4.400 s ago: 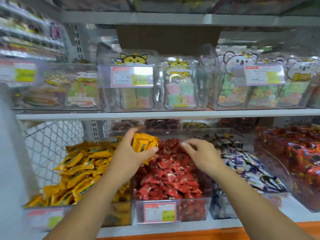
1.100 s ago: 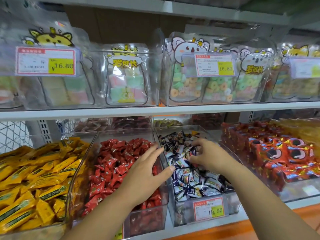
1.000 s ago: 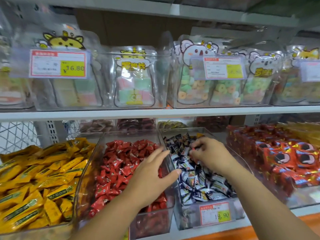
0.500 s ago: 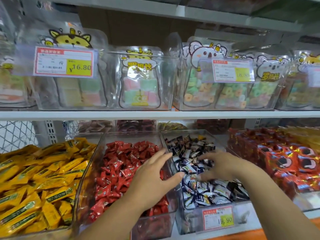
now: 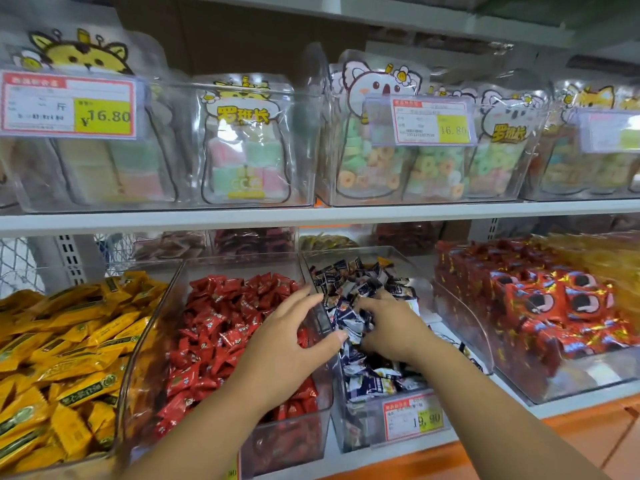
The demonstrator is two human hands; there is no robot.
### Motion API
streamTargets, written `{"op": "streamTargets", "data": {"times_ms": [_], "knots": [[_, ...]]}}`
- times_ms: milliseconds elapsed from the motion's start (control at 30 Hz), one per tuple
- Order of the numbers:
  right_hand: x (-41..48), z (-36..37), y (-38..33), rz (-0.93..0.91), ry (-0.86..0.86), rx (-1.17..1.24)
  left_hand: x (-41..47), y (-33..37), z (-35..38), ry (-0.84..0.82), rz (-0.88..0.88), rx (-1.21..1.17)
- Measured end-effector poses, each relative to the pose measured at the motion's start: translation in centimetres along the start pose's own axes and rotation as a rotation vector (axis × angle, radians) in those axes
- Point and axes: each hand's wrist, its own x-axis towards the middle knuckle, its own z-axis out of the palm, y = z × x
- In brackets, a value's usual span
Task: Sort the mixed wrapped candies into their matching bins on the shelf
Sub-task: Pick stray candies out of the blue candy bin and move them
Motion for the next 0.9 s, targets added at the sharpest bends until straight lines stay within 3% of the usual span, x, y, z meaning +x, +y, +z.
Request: {"op": "streamTargets", "data": {"times_ms": [133, 233, 300, 400, 533, 767, 900], "knots": [[0.0, -0.7, 0.0, -0.098, 0.101, 0.295, 0.1, -0.2, -0.1, 0.001, -0.008, 0.018], [-1.6, -3.4, -0.5, -0.186, -0.115, 0.489, 0.2, -0.2, -0.1, -0.004, -0.011, 0.061], [-2.2, -5.6, 0.0, -0.160, -0.129, 0.483, 0.3, -0.1, -0.1, -0.025, -0.011, 0.080], [-2.1, -7.5, 1.9, -0.027, 0.027, 0.349, 0.5, 0.0, 0.0, -0.043, -0.014, 0.078], [-1.3, -4.6, 3.8, 0.177, -0.146, 0.100, 0.4, -0.1, 0.0, -0.049, -0.011, 0.063], [-0.1, -1.4, 4.0, 0.165, -0.041, 0.221, 0.1, 0.2, 0.0, -0.046, -0.011, 0.054], [0.0, -1.1, 3.7, 0.156, -0.171, 0.181, 0.0, 0.3, 0.0, -0.047, -0.022, 0.049]]}}
